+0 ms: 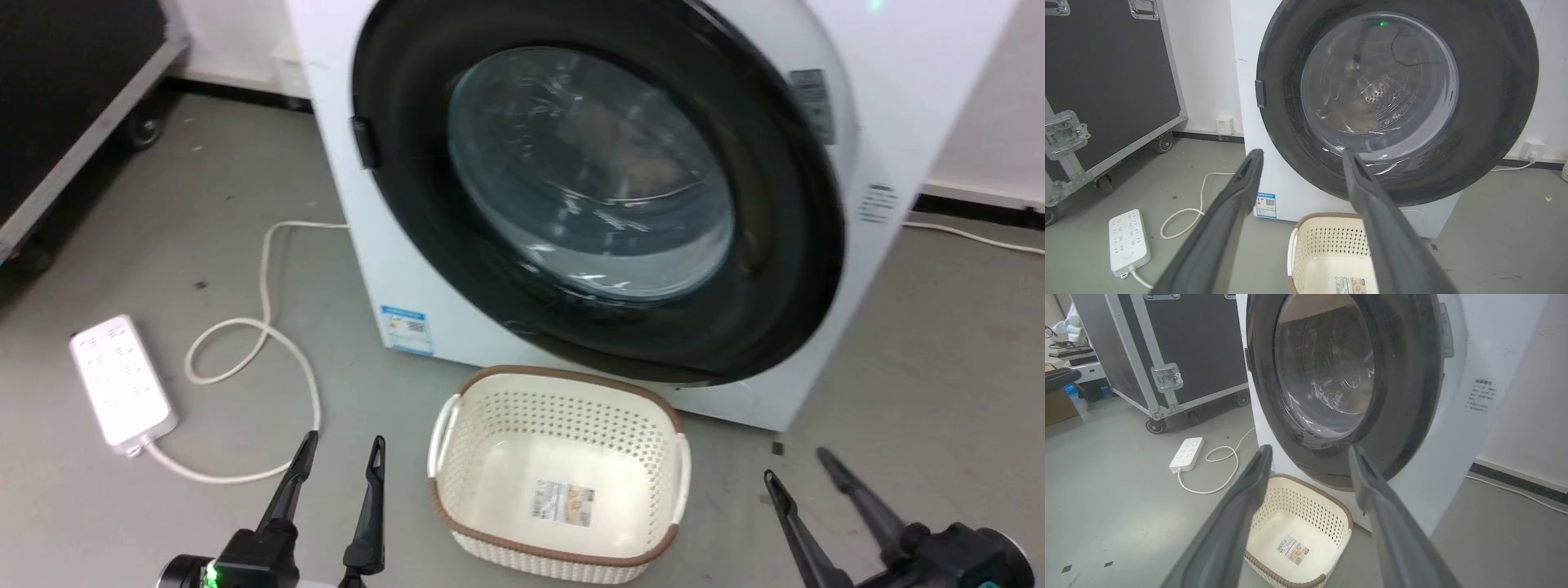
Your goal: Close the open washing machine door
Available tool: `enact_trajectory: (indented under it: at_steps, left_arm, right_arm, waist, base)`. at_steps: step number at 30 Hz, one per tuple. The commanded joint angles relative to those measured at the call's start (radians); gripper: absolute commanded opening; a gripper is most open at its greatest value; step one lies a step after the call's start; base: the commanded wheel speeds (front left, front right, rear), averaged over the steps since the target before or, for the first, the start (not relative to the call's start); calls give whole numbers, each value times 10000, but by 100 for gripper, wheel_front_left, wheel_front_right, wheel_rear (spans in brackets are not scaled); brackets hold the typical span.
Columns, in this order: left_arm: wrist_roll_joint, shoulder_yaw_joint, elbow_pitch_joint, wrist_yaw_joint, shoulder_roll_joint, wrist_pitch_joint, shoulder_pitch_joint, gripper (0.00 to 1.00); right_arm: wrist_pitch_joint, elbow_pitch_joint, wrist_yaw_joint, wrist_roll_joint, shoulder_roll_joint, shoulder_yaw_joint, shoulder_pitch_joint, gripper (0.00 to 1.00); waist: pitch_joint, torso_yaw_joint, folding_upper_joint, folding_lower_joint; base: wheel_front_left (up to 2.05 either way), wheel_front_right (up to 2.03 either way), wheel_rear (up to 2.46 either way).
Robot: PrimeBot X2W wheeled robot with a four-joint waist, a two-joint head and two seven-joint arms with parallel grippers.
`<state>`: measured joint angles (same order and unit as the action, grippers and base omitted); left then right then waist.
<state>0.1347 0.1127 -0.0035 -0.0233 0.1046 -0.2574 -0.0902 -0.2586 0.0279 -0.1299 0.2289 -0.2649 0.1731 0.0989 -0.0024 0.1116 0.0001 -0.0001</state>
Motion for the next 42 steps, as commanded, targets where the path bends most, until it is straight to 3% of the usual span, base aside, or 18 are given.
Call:
enact_trajectory:
  at_steps: [1, 5, 11, 17, 22, 31, 42]
  left_arm:
    - [-200, -11, -14, 52, -79, -42, -116, 100]
    - [-278, -36, -132, 116, -290, -43, -58, 100]
    - [-185, 47, -137, 46, -459, -43, 238, 100]
    - [-70, 414, -148, 144, -530, -43, 646, 100]
    - [282, 888, -272, 509, -540, -43, 933, 100]
    - [482, 1343, -401, 951, -542, -43, 1209, 100]
    - [646, 1529, -397, 1187, -543, -43, 1493, 100]
  right_arm:
    - [-32, 17, -8, 87, -193, 185, -93, 0]
    - [-32, 45, -8, 416, -712, 582, -673, 0]
    - [54, 389, -8, 1186, -2120, 1379, -2416, 0]
    - [508, 1425, -8, 2440, -3431, 1767, -4471, 0]
    - [953, 2519, -8, 3366, -4152, 1779, -5881, 0]
    - [1389, 4363, -8, 4415, -4738, 1646, -7942, 0]
    - [1778, 6368, -8, 4574, -4389, 1425, -9834, 0]
  waist:
    - [126, 293, -1, 1]
    - [490, 633, -1, 1]
    - [1252, 1074, -1, 1]
    - [2024, 1548, -1, 1]
    - [2500, 1873, -1, 1]
    - [2977, 2175, -1, 1]
    - [3101, 2086, -1, 1]
  base:
    - [0, 0, 0]
    - [0, 0, 0]
    - [0, 0, 0]
    - [0, 0, 0]
    - [0, 0, 0]
    - [0, 0, 0]
    - [0, 0, 0]
